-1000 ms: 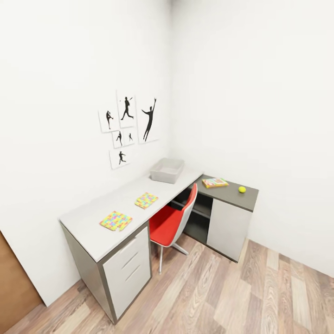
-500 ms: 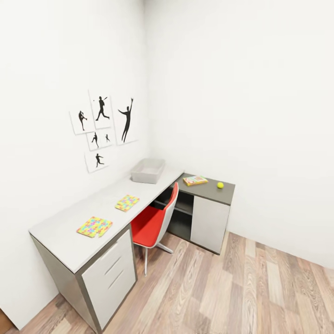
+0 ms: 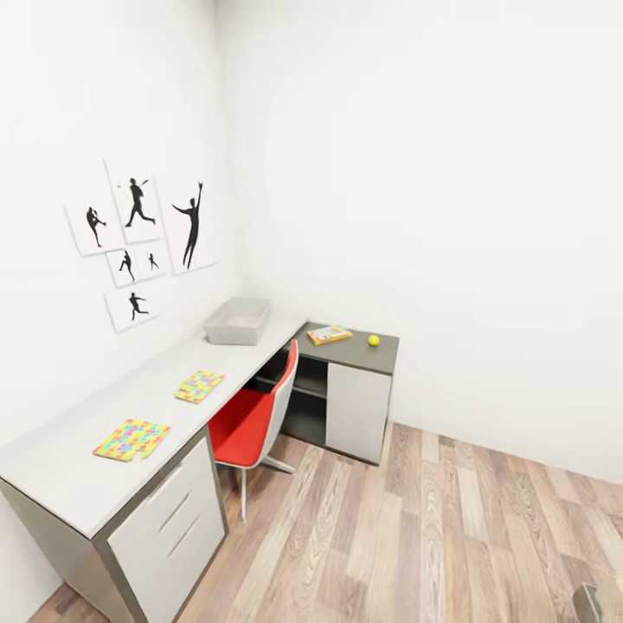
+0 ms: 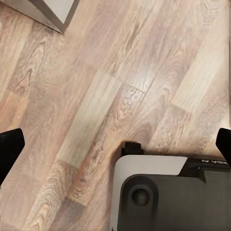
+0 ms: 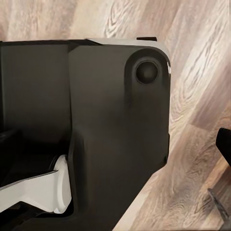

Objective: Put all the toys in the child's room - the three board games (two on the bed and one on the table), the two jigsaw puzzles on the table, and the tennis ball on the table - inside the toy box on the table in the child's room.

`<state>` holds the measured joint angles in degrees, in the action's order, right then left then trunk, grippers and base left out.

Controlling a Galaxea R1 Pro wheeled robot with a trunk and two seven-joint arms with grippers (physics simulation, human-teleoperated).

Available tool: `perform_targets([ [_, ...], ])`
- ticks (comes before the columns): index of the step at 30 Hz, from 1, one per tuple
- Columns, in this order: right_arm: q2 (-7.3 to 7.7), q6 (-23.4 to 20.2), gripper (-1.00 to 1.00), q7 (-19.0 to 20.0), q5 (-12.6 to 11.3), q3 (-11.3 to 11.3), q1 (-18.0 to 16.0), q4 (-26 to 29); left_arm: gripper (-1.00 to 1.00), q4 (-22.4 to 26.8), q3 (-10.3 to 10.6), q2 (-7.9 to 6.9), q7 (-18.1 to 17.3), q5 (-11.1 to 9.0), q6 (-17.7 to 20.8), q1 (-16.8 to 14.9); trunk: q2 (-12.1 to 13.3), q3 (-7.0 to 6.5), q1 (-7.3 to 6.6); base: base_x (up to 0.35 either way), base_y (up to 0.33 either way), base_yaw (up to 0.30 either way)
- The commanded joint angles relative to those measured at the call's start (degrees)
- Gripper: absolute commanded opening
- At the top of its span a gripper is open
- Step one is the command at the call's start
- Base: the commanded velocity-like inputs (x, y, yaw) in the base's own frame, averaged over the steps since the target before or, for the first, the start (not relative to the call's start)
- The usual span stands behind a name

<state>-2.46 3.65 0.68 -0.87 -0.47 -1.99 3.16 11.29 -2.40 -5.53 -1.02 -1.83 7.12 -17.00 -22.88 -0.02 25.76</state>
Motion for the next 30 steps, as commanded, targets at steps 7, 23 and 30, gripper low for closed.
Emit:
perform_targets([
  [7, -0.01, 0.22, 1.00, 0.09, -0.10, -0.05, -0.03, -0.09, 1.00, 0.14, -0.24, 0.06, -0.10, -0.19, 0.38, 0.04, -0.04, 0.02, 0.02, 0.000, 0.000, -0.288],
  [23, -0.01, 0.22, 1.00, 0.09, -0.10, -0.05, -0.03, -0.09, 1.00, 0.14, -0.24, 0.14, -0.11, -0.19, 0.42, 0.04, -0.04, 0.02, 0.02, 0.000, 0.000, -0.288],
  [30, -0.01, 0.22, 1.00, 0.10, -0.10, -0.05, -0.03, -0.09, 1.00, 0.14, -0.24, 0.16, -0.08, -0.19, 0.39, 0.04, -0.04, 0.02, 0.02, 0.000, 0.000, -0.288],
])
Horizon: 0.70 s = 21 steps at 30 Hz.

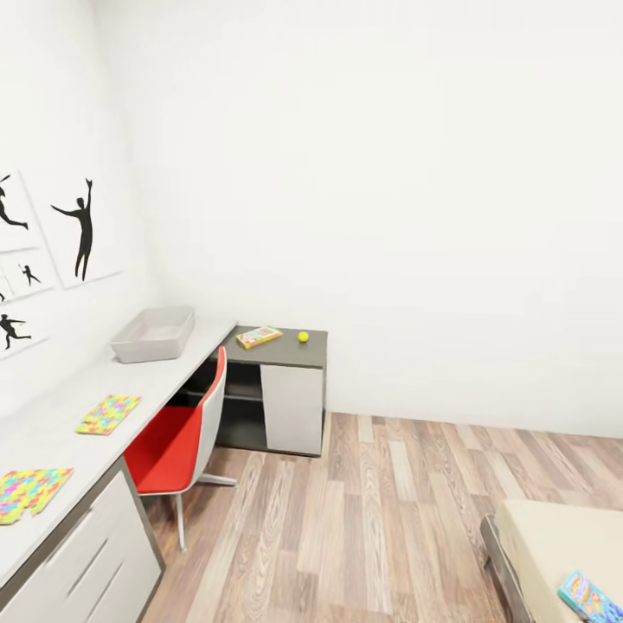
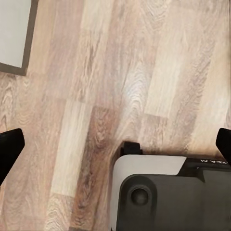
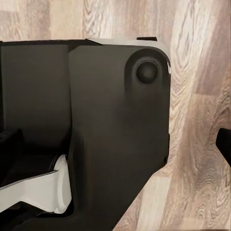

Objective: Put all the toys in the child's room - the three board games (two on the bed and one on the table), the two jigsaw puzzles on the table, and the tennis ball on the table - inside the toy box on the table in the child's room.

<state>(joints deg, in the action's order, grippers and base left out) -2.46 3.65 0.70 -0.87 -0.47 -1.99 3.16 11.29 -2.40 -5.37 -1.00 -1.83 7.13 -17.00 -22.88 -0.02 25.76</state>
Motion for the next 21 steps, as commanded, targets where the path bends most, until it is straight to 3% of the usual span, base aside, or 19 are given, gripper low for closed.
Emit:
perform_targets([
  [1, -0.01, 0.22, 1.00, 0.08, -0.10, -0.05, -0.03, -0.09, 1.00, 0.14, -0.24, 0.00, -0.09, -0.20, 0.39, 0.03, -0.04, 0.02, 0.02, 0.000, 0.000, -0.288],
  [21, -0.01, 0.36, 1.00, 0.02, -0.10, -0.05, -0.03, -0.07, 1.00, 0.14, -0.24, 0.09, -0.06, -0.20, 0.36, 0.03, -0.04, 0.02, 0.02, 0.000, 0.000, -0.288],
])
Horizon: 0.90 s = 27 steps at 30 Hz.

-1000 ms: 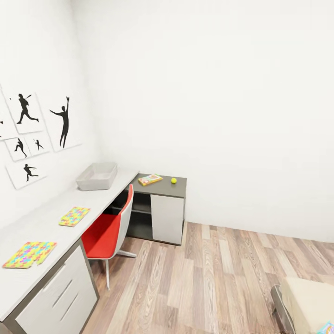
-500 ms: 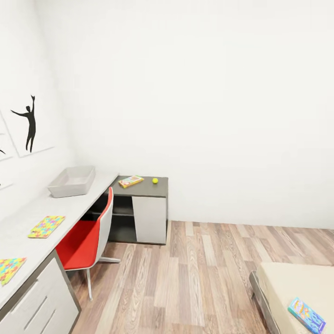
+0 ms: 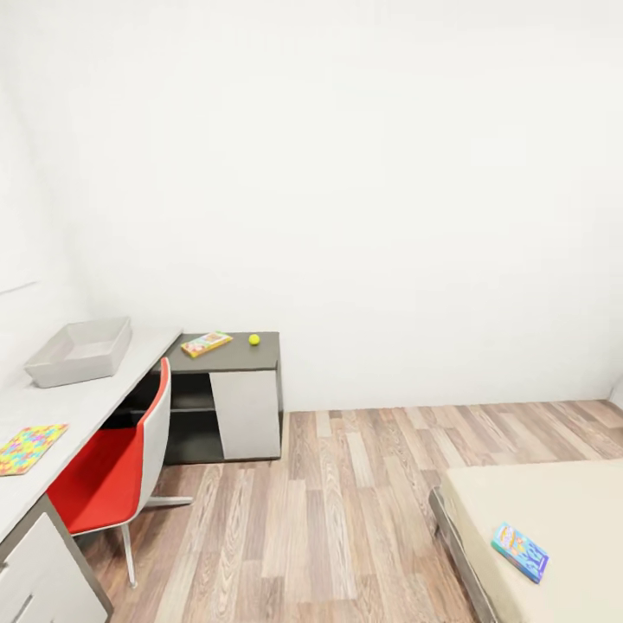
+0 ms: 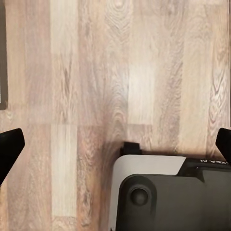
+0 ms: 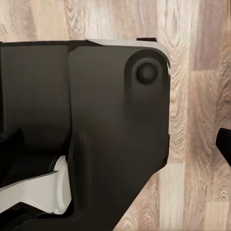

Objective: Put all the toys in the child's room - the three board games (two on the bed and one on the table), the two jigsaw puzzles on the table, and the tennis ball on the table - inside the toy box on the table in the child's room.

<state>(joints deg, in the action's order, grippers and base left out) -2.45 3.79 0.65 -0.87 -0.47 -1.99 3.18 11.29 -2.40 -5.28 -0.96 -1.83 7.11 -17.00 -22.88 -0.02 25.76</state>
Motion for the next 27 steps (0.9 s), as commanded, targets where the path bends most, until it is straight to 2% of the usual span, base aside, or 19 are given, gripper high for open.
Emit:
perform_targets([
  [1, -0.01, 0.23, 1.00, 0.06, -0.10, -0.05, -0.03, -0.07, 1.00, 0.14, -0.24, 0.00, -0.10, -0.20, 0.37, 0.03, -0.04, 0.02, 0.02, 0.000, 0.000, -0.288],
  [8, -0.07, 0.10, 1.00, 0.12, -0.10, -0.05, -0.32, 1.51, 1.00, 0.14, -0.14, 0.07, -0.10, -0.08, 0.36, 0.03, -0.04, 0.02, 0.02, 0.000, 0.000, -0.288],
  [14, -0.20, -2.78, 1.00, 0.20, -0.48, -0.05, -0.89, 9.11, 1.00, 0.49, -0.16, 0.09, -0.16, -0.02, 0.49, 0.03, -0.04, 0.02, 0.02, 0.000, 0.000, -0.288],
  [18, -1.28, -10.12, 1.00, 0.22, -0.96, -0.05, -1.04, 17.48, 1.00, 2.08, -0.09, 0.02, -0.78, -0.02, 1.07, -0.02, -0.04, 0.02, 0.02, 0.000, 0.000, -0.288],
  [23, -2.44, -21.90, 1.00, 0.23, -1.26, -0.04, -0.98, 31.82, 1.00, 7.54, -0.28, -0.37, -4.09, -0.07, 3.18, -0.04, -0.04, 0.03, 0.02, 0.000, 0.000, -0.288],
  [24, -2.62, -24.08, 1.00, 0.23, -1.31, -0.02, -0.97, 34.85, 1.00, 9.02, -0.33, -0.44, -4.99, -0.06, 4.09, -0.04, -0.04, 0.03, 0.02, 0.000, 0.000, -0.287],
  [25, -3.03, -28.09, 1.00, 0.23, -1.46, 0.03, -0.97, 40.67, 1.00, 12.33, -0.39, -0.62, -6.80, -0.05, 6.71, -0.06, -0.04, 0.05, 0.02, 0.000, 0.000, -0.284],
  [27, -3.53, -31.70, 1.00, 0.23, -1.85, 0.09, -1.03, 46.01, 1.00, 16.11, -0.45, -1.02, -8.55, -0.05, 10.27, -0.09, -0.04, 0.10, 0.02, 0.000, 0.000, -0.279],
])
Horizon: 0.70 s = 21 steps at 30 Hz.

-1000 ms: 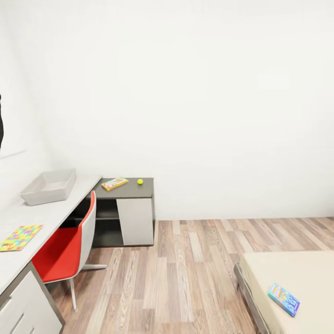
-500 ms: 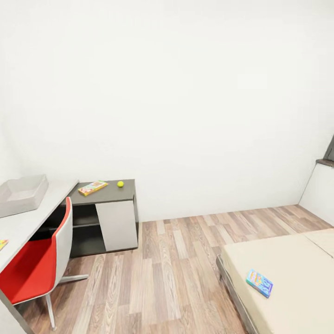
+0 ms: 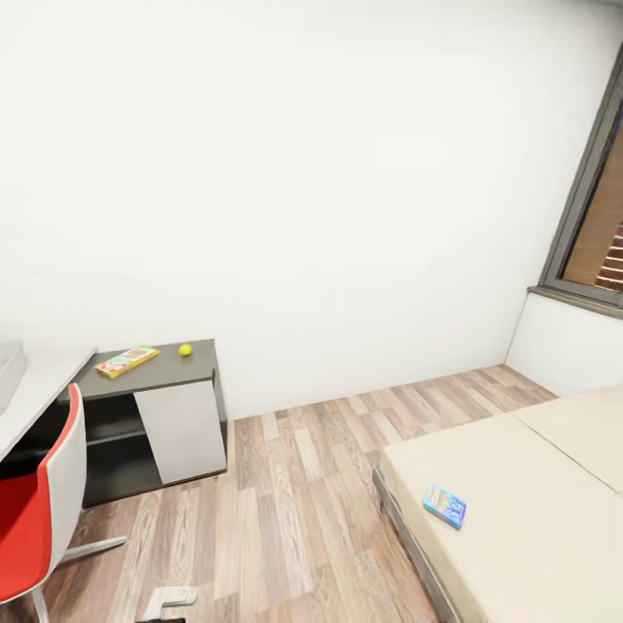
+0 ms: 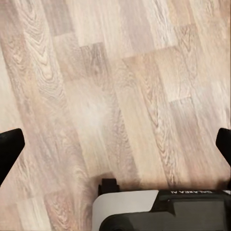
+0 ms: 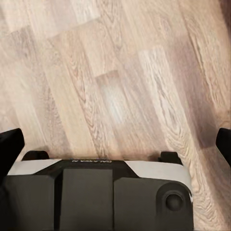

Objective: Put all the toys in the child's room - the three board games (two on the bed and one on the table), the two jigsaw puzzles on the table, and the tennis ball on the table - inside the toy box on the table in the child's room.

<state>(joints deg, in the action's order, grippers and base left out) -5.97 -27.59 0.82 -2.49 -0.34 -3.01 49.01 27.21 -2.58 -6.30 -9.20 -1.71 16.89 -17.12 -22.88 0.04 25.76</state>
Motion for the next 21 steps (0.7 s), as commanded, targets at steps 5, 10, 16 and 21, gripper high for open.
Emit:
perform_targets([
  [5, -1.17, -8.23, 1.00, 0.02, -3.38, 0.04, -1.20, 12.24, 1.00, 12.85, -1.22, -1.84, -4.67, -0.26, 12.53, 0.00, -0.04, 0.23, 0.02, 0.000, 0.000, -0.264],
  [10, -1.45, -11.54, 1.00, -0.07, -7.23, 0.10, -3.90, 18.67, 1.00, 21.53, -4.72, -2.66, -7.70, -0.35, 19.97, -0.04, -0.04, 0.49, 0.02, 0.000, 0.000, -0.238],
  [16, -1.57, -13.01, 1.00, -0.11, -10.17, 0.13, -7.87, 22.88, 1.00, 28.48, -9.33, -2.93, -10.06, -0.45, 25.95, -1.25, -0.04, 0.89, 0.02, 0.000, 0.000, -0.202],
  [21, -1.70, -13.30, 1.00, -0.11, -10.99, 0.12, -10.47, 24.26, 1.00, 31.36, -10.90, -3.09, -11.14, -0.43, 29.08, -2.33, -0.04, 1.26, 0.02, 0.000, 0.000, -0.180],
])
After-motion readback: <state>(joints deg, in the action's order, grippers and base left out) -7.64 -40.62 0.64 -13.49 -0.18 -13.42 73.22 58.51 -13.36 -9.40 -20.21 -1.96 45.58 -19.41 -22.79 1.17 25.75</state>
